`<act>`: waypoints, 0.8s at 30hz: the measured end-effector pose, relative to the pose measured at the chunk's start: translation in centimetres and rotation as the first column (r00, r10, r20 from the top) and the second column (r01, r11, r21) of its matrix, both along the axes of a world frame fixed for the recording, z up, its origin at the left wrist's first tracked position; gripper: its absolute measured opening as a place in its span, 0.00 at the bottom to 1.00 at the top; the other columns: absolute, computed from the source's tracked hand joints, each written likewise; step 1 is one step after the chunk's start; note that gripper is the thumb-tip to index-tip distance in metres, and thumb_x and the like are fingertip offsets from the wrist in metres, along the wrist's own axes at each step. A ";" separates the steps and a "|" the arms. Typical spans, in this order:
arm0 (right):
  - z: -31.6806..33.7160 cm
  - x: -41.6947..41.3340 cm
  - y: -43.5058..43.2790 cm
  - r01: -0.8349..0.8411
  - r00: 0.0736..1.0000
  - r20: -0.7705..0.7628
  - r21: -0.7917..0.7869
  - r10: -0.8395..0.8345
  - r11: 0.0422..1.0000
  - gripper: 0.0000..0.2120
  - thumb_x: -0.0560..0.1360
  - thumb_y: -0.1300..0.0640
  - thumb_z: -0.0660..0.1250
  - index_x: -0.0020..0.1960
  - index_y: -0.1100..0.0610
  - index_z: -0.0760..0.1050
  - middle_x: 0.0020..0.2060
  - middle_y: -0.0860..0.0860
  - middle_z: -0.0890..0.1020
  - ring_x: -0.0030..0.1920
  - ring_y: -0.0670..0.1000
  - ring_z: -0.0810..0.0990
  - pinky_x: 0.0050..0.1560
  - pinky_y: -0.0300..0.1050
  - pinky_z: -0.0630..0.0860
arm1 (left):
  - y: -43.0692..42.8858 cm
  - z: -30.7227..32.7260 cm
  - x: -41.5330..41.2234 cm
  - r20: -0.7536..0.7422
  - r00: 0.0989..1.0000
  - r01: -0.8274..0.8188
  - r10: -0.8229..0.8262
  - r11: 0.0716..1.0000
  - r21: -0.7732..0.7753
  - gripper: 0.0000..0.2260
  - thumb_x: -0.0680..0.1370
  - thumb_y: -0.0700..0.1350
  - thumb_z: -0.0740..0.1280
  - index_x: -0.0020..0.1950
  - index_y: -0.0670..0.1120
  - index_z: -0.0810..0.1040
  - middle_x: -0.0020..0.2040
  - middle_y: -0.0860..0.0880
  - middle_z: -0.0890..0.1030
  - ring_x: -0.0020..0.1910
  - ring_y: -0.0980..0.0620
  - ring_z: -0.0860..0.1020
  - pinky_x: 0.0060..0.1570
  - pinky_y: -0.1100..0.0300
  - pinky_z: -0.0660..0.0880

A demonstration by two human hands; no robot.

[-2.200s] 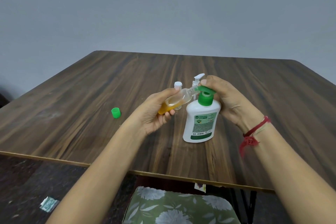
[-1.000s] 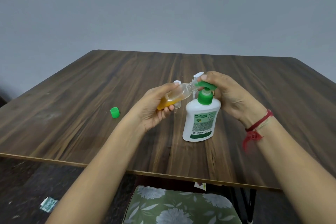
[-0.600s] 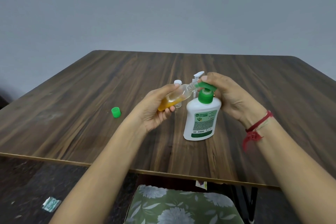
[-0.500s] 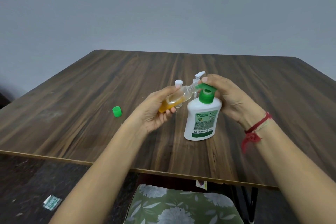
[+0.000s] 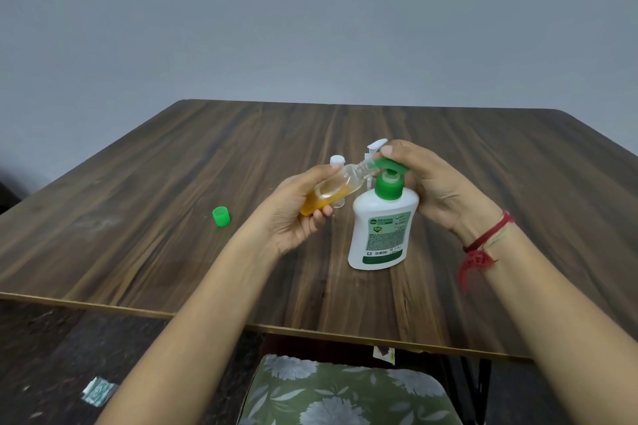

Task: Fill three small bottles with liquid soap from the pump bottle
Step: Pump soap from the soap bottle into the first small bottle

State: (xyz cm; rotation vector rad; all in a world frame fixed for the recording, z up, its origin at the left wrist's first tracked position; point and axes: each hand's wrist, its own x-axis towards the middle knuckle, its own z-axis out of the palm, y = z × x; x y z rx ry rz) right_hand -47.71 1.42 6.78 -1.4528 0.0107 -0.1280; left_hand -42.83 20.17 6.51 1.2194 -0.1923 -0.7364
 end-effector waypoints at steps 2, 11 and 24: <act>0.4 0.0 0.0 0.014 1.000 0.023 -0.030 -0.013 0.999 0.37 0.52 0.40 0.80 0.52 0.58 0.70 0.45 0.58 0.70 0.41 0.52 0.71 0.51 0.53 0.63 | 0.0 0.3 0.1 0.010 1.000 -0.004 0.004 1.000 -0.010 0.06 0.75 0.47 0.69 0.43 0.45 0.81 0.37 0.46 0.79 0.19 0.58 0.72 0.16 0.71 0.68; 0.4 -0.1 0.1 0.018 1.000 0.012 -0.036 -0.018 0.999 0.33 0.53 0.43 0.80 0.50 0.57 0.71 0.43 0.56 0.71 0.40 0.50 0.72 0.48 0.47 0.68 | -0.1 -0.2 0.0 -0.025 1.000 0.007 -0.007 1.000 -0.015 0.06 0.73 0.48 0.70 0.43 0.45 0.81 0.40 0.45 0.78 0.19 0.58 0.72 0.16 0.70 0.68; 0.5 0.3 0.0 0.033 0.999 0.036 -0.050 -0.031 0.998 0.21 0.59 0.48 0.74 0.43 0.59 0.71 0.38 0.54 0.71 0.36 0.49 0.72 0.43 0.45 0.68 | -0.1 -0.1 0.3 0.000 1.000 -0.005 0.005 1.000 -0.020 0.07 0.75 0.48 0.69 0.40 0.46 0.83 0.35 0.47 0.79 0.19 0.58 0.72 0.16 0.71 0.68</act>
